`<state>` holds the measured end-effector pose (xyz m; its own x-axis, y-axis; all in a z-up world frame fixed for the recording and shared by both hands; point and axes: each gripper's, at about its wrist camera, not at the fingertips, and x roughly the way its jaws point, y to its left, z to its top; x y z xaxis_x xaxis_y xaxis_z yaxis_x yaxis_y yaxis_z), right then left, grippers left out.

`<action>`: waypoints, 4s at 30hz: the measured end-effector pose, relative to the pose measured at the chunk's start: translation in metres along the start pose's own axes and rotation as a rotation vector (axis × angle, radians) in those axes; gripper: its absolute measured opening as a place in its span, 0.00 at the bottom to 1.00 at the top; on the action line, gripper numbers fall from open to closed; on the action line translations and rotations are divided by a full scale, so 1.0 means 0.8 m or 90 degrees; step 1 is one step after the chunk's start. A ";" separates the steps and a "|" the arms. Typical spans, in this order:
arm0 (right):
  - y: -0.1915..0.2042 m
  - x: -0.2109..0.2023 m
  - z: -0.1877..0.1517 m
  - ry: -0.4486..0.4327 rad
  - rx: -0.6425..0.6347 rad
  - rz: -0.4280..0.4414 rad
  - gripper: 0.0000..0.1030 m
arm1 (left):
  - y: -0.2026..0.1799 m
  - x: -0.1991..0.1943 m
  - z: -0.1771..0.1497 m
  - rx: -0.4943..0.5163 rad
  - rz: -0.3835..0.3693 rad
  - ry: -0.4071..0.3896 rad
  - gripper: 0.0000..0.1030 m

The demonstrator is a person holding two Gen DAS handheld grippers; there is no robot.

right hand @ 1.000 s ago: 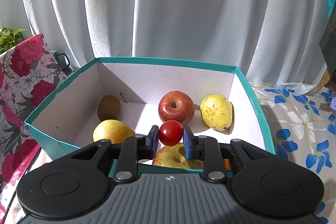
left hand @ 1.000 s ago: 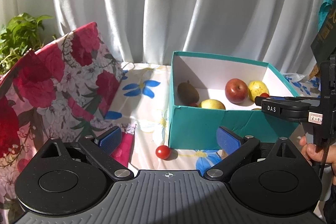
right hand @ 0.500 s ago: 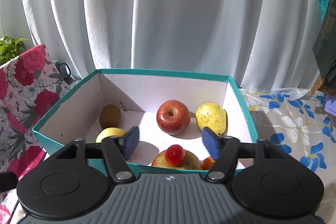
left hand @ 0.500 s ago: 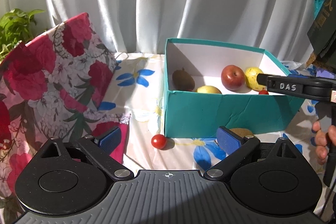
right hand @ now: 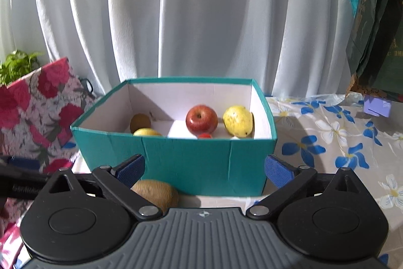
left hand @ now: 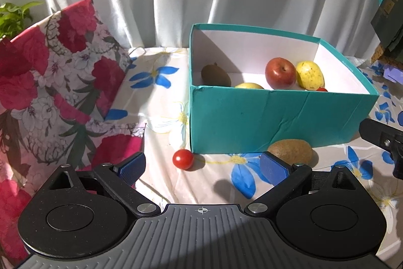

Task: Organize fruits
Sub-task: 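Move the left gripper to the last cherry tomato and grasp it, then grasp the brown kiwi with the right gripper while the left holds the tomato, then lower the tomato into the box and open the left gripper while the right holds the kiwi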

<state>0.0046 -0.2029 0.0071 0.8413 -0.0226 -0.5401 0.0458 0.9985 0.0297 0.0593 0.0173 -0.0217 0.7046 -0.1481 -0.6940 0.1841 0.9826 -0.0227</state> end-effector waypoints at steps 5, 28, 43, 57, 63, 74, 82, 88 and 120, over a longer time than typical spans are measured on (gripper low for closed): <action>0.003 -0.017 -0.005 -0.018 0.006 0.003 1.00 | 0.001 0.015 -0.004 0.007 -0.001 -0.018 0.97; 0.008 -0.015 -0.025 0.028 0.007 -0.044 1.00 | 0.017 0.095 -0.012 0.010 -0.010 0.035 0.56; 0.013 -0.006 -0.022 0.037 0.002 -0.043 1.00 | 0.015 0.097 -0.010 0.029 0.001 0.030 0.31; 0.032 0.025 -0.034 0.074 -0.016 -0.028 1.00 | 0.020 0.025 0.002 -0.020 -0.023 0.011 0.28; 0.057 0.062 -0.044 0.098 -0.035 -0.008 1.00 | 0.020 -0.003 0.002 -0.035 -0.040 0.008 0.28; 0.086 0.134 -0.046 0.160 0.011 0.004 0.91 | 0.032 -0.019 -0.002 -0.044 -0.037 0.007 0.28; 0.092 0.148 -0.044 0.176 -0.003 -0.007 0.69 | 0.036 -0.019 -0.002 -0.050 -0.036 0.011 0.28; 0.092 0.149 -0.042 0.175 -0.010 -0.007 0.66 | 0.035 -0.014 -0.002 -0.049 -0.036 0.020 0.28; -0.013 -0.061 -0.008 0.014 0.065 -0.086 0.66 | -0.077 -0.025 0.098 0.042 -0.075 -0.026 0.29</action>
<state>-0.0403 -0.2115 0.0274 0.8116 -0.1538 -0.5636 0.2131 0.9762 0.0405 0.0877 -0.0491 0.0497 0.7021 -0.2681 -0.6597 0.3110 0.9488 -0.0547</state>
